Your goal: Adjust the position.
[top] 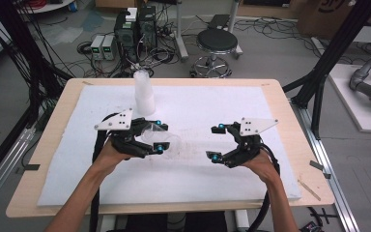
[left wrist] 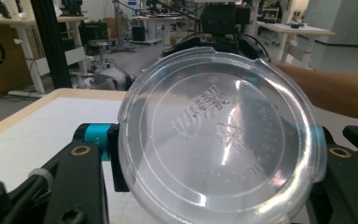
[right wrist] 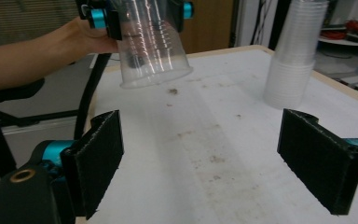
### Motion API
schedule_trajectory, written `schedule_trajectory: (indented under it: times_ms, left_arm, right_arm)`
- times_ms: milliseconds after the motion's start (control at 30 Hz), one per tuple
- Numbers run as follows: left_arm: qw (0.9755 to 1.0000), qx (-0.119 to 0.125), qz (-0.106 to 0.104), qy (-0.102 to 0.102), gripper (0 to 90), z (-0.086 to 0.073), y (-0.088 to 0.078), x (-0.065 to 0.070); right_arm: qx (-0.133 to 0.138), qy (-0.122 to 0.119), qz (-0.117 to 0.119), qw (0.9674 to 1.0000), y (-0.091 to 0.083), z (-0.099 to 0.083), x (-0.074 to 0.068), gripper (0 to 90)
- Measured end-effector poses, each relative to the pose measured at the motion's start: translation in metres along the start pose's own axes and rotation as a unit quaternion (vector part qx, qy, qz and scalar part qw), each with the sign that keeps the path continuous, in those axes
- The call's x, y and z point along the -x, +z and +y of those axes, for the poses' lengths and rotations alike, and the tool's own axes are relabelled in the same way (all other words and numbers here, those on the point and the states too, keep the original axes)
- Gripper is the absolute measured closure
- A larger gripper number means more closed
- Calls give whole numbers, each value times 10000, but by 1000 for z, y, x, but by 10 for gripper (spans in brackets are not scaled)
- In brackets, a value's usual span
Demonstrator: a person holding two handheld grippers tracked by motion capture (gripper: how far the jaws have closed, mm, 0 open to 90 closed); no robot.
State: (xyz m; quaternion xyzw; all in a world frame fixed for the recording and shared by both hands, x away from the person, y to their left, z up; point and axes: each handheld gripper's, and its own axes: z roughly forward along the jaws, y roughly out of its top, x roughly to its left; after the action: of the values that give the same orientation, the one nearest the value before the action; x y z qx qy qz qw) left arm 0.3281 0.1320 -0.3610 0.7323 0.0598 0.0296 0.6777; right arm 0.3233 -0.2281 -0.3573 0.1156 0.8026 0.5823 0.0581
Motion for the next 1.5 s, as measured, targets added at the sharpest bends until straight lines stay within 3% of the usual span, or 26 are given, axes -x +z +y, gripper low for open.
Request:
schedule_trajectory:
  times_ms: [600, 900, 1067, 1500]
  left_arm:
    - [9999, -58, -113, -39, 400, -3, 16, 0]
    - [9999, -26, -161, -29, 400, -2, 21, 2]
    - [9998, -33, -176, -14, 400, -2, 22, 2]
    - [9998, 18, -198, -22, 400, 0, 23, 1]
  right_arm:
    - [-49, -165, 824, 9964, 43, 21, -5, 143]
    - [-76, -209, 947, 9953, 62, 24, -6, 143]
    - [-59, -268, 898, 9956, 68, 24, -7, 143]
    - [-159, -331, 1044, 9939, 83, 24, -12, 143]
